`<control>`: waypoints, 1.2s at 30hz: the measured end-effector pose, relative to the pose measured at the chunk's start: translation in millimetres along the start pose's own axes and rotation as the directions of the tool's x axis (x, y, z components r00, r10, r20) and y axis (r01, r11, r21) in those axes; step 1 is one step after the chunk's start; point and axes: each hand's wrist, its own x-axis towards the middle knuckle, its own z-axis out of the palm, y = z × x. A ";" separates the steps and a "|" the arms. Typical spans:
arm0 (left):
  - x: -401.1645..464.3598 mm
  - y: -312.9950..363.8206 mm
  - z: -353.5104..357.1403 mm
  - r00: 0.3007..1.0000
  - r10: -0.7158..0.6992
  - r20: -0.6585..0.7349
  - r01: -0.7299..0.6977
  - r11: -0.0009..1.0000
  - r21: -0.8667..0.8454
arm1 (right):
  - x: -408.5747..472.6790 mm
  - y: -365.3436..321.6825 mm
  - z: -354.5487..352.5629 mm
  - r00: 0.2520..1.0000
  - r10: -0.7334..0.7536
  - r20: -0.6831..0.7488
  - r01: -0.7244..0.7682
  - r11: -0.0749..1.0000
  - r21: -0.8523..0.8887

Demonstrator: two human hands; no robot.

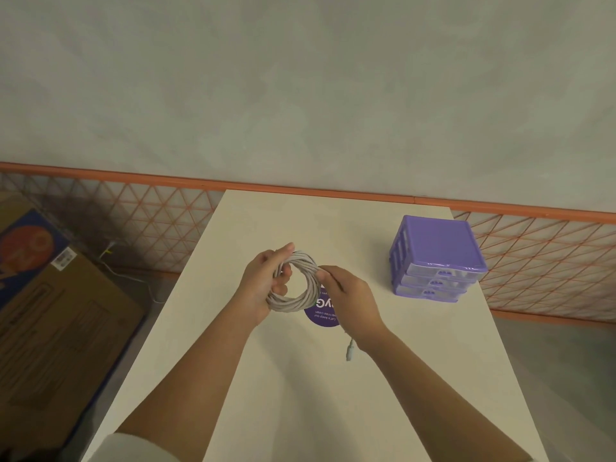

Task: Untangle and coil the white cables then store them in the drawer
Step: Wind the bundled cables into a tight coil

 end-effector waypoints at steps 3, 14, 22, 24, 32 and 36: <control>-5.6 11.4 -5.6 0.973 -0.142 0.183 0.141 0.990 0.015 | 2.7 0.2 -4.0 0.999 0.048 0.024 -0.048 0.999 -0.012; -8.0 0.3 -3.2 0.996 0.089 0.019 -0.091 0.960 0.266 | 0.2 -0.5 7.0 0.999 -0.039 0.037 0.040 0.999 -0.026; -18.6 0.3 -10.0 0.906 -0.158 0.394 0.187 0.982 -0.036 | 10.5 -12.3 -7.4 0.987 0.100 -0.124 -0.099 0.995 0.010; -23.1 3.4 -13.2 0.842 -0.240 0.483 0.245 0.968 0.054 | 15.9 -18.3 -13.7 0.988 0.033 -0.148 -0.048 0.994 -0.097; -26.5 20.1 -11.9 0.766 -0.359 0.532 0.154 0.907 0.391 | 26.8 -37.3 -24.7 0.989 -0.104 0.103 0.121 0.977 -0.175; -24.3 29.4 -14.3 0.705 -0.424 0.569 0.092 0.850 0.519 | 28.0 -34.7 -26.5 0.967 -0.167 0.192 0.208 0.953 -0.219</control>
